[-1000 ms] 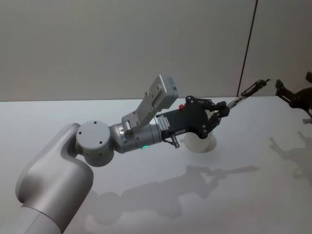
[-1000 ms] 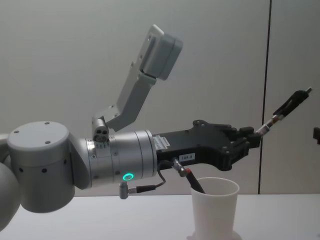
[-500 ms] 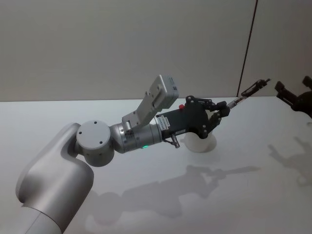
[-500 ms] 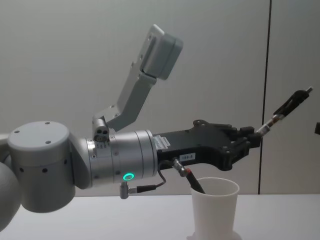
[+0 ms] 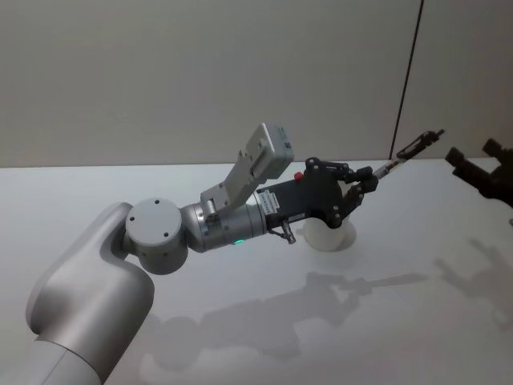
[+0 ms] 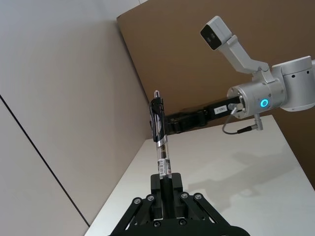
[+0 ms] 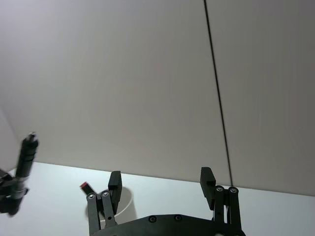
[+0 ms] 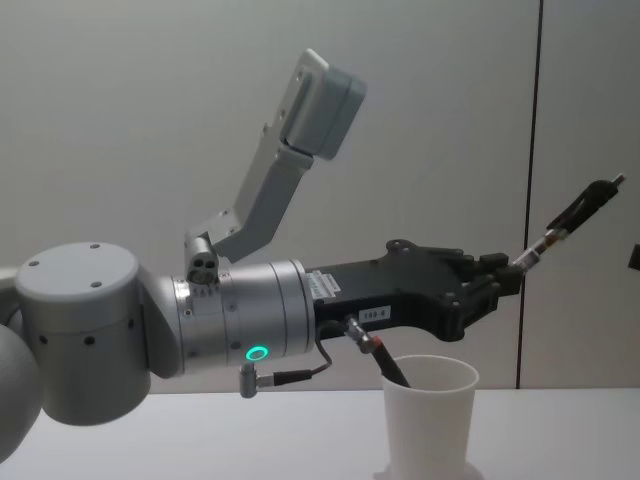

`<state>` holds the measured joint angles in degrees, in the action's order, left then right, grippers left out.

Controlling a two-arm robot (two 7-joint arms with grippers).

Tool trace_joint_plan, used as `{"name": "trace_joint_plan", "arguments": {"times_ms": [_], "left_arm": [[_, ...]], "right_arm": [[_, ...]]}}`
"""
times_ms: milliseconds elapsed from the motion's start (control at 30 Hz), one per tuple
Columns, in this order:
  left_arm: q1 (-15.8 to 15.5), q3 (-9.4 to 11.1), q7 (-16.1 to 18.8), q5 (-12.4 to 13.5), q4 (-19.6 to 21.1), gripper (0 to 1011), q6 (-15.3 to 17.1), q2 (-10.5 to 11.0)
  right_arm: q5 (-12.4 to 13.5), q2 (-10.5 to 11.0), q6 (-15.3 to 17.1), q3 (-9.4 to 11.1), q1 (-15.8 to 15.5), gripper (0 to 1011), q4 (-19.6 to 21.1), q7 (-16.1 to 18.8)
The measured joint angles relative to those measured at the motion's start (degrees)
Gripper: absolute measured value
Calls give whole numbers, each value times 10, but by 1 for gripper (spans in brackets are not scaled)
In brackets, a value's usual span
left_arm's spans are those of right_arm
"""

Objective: Place the pen into the pen holder.

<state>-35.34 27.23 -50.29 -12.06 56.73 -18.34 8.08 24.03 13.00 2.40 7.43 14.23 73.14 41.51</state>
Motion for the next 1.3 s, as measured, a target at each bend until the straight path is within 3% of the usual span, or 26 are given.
{"name": "trace_joint_plan", "arguments": {"times_ms": [600, 1033, 1300], "left_arm": [[0, 0, 0, 0, 0, 136, 0, 0], [0, 0, 0, 0, 0, 136, 0, 0], [0, 0, 0, 0, 0, 136, 0, 0]], "right_arm": [[66, 17, 69, 3, -15, 1001, 4, 126], [100, 21, 104, -6, -15, 1002, -1, 180], [121, 20, 117, -14, -16, 1001, -1, 195]]}}
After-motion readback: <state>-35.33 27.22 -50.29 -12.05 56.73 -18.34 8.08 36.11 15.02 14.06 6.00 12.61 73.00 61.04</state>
